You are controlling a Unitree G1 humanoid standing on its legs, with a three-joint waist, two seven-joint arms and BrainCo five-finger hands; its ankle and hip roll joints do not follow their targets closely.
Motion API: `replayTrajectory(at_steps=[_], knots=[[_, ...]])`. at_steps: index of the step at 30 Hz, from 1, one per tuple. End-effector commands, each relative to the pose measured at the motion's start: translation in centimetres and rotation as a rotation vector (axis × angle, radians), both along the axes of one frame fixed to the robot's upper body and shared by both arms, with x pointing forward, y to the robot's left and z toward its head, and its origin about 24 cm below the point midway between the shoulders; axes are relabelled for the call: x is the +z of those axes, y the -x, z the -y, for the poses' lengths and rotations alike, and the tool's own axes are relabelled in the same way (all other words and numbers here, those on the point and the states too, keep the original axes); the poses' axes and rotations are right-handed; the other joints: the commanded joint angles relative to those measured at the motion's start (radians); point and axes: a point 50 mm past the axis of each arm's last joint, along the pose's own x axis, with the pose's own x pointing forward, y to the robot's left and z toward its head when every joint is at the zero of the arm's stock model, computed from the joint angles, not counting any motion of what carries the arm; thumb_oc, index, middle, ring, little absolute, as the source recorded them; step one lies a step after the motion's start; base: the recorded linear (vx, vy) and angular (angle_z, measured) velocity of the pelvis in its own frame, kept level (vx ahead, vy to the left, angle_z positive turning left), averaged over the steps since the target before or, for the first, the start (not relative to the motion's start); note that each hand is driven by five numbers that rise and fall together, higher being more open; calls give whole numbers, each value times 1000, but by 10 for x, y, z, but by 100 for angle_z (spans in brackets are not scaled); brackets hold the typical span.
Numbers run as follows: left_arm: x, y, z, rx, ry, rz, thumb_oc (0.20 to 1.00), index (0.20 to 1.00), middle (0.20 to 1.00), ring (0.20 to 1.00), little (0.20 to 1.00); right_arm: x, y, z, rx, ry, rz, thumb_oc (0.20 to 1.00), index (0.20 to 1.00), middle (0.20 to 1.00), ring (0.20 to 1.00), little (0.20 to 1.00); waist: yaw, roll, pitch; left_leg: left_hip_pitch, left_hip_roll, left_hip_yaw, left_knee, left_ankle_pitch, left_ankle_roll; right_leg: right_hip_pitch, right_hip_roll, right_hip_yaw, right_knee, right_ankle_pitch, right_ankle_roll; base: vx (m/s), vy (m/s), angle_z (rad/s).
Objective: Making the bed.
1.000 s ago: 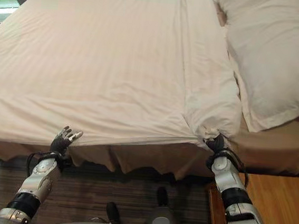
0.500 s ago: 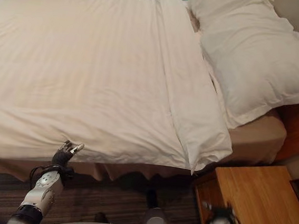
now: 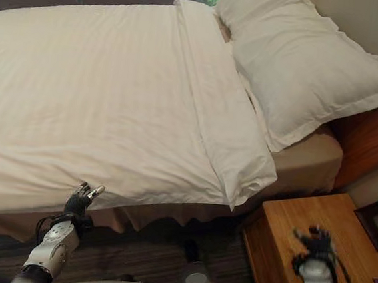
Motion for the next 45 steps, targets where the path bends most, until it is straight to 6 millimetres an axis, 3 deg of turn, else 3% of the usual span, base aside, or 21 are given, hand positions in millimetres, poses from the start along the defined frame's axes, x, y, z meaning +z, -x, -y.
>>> replayTrajectory(at_steps=[1, 2, 4, 6, 8, 9, 14, 19, 24, 26, 27, 28, 29, 30, 31, 32, 36, 39, 41, 42, 45], knots=[[18, -28, 13, -73, -7, 108, 1000, 1000, 1000, 1000, 1000, 43, -31, -2, -6, -26, 301, 200, 200, 200, 200, 200, -7, -22, 12, 53, 28, -38, 13, -32, -30, 0, -2, -34, 30, -5, 11, 10, 7, -19], [12, -24, 14, -81, 5, 80, 1000, 1000, 1000, 1000, 1000, 64, -43, -17, 15, -255, 592, 200, 200, 200, 200, 200, 6, -11, 7, 52, 28, -51, 13, -31, -29, 7, -4, -43, 28, -7, 11, 33, 22, -2], [7, -19, 14, -91, 17, 52, 1000, 1000, 1000, 1000, 1000, 79, -51, -30, 36, -445, 804, 200, 200, 200, 200, 200, 17, -2, -1, 48, 28, -59, 13, -28, -30, 9, -5, -48, 27, -9, 11, 22, 9, 8], [4, -15, 12, -97, 26, 38, 1000, 1000, 1000, 1000, 1000, 87, -62, -45, 79, -639, 955, 200, 200, 200, 200, 200, 33, 9, -8, 44, 29, -66, 13, -25, -33, 11, -6, -54, 25, -11, 10, 5, -5, 7], [2, -13, 12, -102, 29, 32, 1000, 1000, 1000, 1000, 1000, 89, -68, -48, 90, -694, 990, 200, 200, 200, 200, 200, 38, 12, -10, 42, 29, -69, 13, -22, -34, 11, -6, -58, 24, -13, 9, 14, -12, 9], [1, -11, 13, -113, 41, 28, 1000, 1000, 1000, 1000, 1000, 97, -76, -60, 132, -836, 1087, 200, 200, 200, 200, 200, 49, 20, -12, 46, 31, -75, 13, -26, -36, 19, -7, -64, 24, -21, 9, 8, -26, 11], [-3, -8, 20, -152, 76, 27, 1000, 1000, 1000, 1000, 1000, 108, -100, -74, 161, -1086, 1223, 200, 200, 200, 200, 200, 76, 43, -15, 35, 30, -91, 13, -15, -42, 24, -11, -77, 16, -27, 3, 17, -48, 5], [3, -13, 22, -168, 101, 65, 1000, 1000, 1000, 1000, 1000, 116, -114, -76, 144, -1126, 1226, 200, 200, 200, 200, 200, 96, 65, -5, 20, 35, -101, 13, -6, -48, 19, -14, -93, 16, -35, 0, 6, -43, 16], [5, -17, 20, -174, 97, 75, 1000, 1000, 1000, 1000, 1000, 102, -121, -76, 99, -1154, 1153, 200, 200, 200, 200, 200, 107, 72, 5, 0, 43, -113, 13, 3, -53, 12, -12, -108, 16, -40, -5, -9, -49, 6], [7, -21, 21, -178, 97, 85, 1000, 1000, 1000, 1000, 1000, 86, -126, -77, 56, -1174, 1068, 200, 200, 200, 200, 200, 113, 79, 17, -18, 42, -115, 13, 7, -55, 0, -11, -111, 16, -40, -5, -94, -42, 14], [10, -28, 22, -183, 94, 99, 1000, 1000, 1000, 1000, 1000, 66, -131, -79, 16, -1190, 952, 200, 200, 200, 200, 200, 115, 92, 39, -38, 40, -115, 13, 12, -55, -23, -14, -107, 16, -33, -4, -109, -33, 11], [10, -29, 22, -184, 95, 102, 1000, 1000, 1000, 1000, 1000, 68, -132, -78, 19, -1190, 954, 200, 200, 200, 200, 200, 115, 93, 39, -41, 40, -115, 13, 12, -55, -26, -13, -106, 16, -32, -4, -161, -21, 4], [12, -38, 28, -209, 83, 105, 1000, 1000, 1000, 1000, 1000, 35, -131, -84, -49, -1197, 787, 200, 200, 200, 200, 200, 114, 123, 71, -62, 29, -111, 13, 11, -54, -53, -24, -96, 16, -27, 4, -91, 18, 2], [9, -37, 25, -211, 84, 97, 1000, 1000, 1000, 1000, 1000, 34, -133, -82, -48, -1207, 772, 200, 200, 200, 200, 200, 115, 134, 66, -74, 27, -107, 13, 19, -55, -63, -26, -95, 16, -21, 0, -68, 35, 2], [3, -32, 25, -215, 89, 72, 1000, 1000, 1000, 1000, 1000, 6, -124, -79, -111, -1216, 649, 200, 200, 200, 200, 200, 117, 153, 60, -80, 26, -103, 13, 18, -56, -72, -31, -97, 16, -21, 0, 17, 35, 1], [3, -32, 25, -215, 90, 71, 1000, 1000, 1000, 1000, 1000, 6, -123, -78, -112, -1216, 648, 200, 200, 200, 200, 200, 117, 154, 58, -80, 26, -103, 13, 18, -56, -73, -31, -98, 16, -21, 0, 52, 29, 0], [-15, -19, 23, -206, 89, -19, 1000, 1000, 1000, 1000, 1000, -60, -83, -85, -296, -1287, 495, 200, 200, 200, 200, 200, 105, 161, 51, -75, 20, -107, 13, 4, -53, -63, -38, -106, 16, -30, 9, 44, 16, -2], [-18, -19, 22, -169, 101, -33, 1000, 1000, 1000, 1000, 1000, -94, -51, -88, -405, -1313, 406, 200, 200, 200, 200, 200, 83, 158, 48, -74, 11, -99, 13, -2, -49, -73, -38, -91, 16, -20, 11, 8, 8, 1], [-17, -21, 22, -156, 108, -24, 1000, 1000, 1000, 1000, 1000, -103, -41, -85, -438, -1310, 386, 200, 200, 200, 200, 200, 76, 157, 47, -75, 10, -95, 13, -4, -48, -79, -38, -86, 16, -18, 11, 7, 9, -2], [-16, -23, 20, -134, 119, -19, 1000, 1000, 1000, 1000, 1000, -114, -23, -78, -499, -1293, 349, 200, 200, 200, 200, 200, 58, 157, 50, -71, 8, -89, 13, -10, -47, -81, -39, -79, 16, -18, 12, 0, 0, 0], [-14, -23, 17, -93, 138, -4, 1000, 1000, 1000, 1000, 1000, -121, -1, -58, -549, -1233, 319, 200, 200, 200, 200, 200, 29, 156, 53, -72, 6, -72, 13, -12, -46, -102, -38, -58, 16, -10, 13, 6, 27, -14]])
